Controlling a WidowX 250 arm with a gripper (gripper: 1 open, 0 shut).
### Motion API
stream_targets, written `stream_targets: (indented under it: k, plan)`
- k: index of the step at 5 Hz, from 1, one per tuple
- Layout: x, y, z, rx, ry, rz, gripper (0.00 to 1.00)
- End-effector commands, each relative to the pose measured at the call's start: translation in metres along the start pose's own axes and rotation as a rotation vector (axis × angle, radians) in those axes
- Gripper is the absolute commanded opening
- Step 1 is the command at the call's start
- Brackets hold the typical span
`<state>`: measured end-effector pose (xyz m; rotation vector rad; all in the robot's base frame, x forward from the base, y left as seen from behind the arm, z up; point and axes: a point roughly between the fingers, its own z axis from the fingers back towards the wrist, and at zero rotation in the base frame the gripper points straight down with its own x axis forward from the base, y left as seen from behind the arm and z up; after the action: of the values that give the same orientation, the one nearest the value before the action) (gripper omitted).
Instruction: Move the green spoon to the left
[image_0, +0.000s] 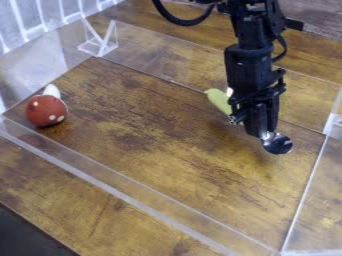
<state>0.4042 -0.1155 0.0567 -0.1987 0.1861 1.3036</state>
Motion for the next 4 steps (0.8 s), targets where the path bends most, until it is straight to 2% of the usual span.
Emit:
stream_targets:
  k: [1,2,3,4]
  plan:
    - [-0.015,-0.007,0.055,-0.147,0.000,0.013,0.00]
    - [-0.009,-0.001,0.067,-0.175,0.015,0.040,0.00]
    - [0.001,0.001,0.073,-0.200,0.014,0.063,0.00]
    - [0.010,-0.023,0.071,-0.231,-0.007,0.105,0.00]
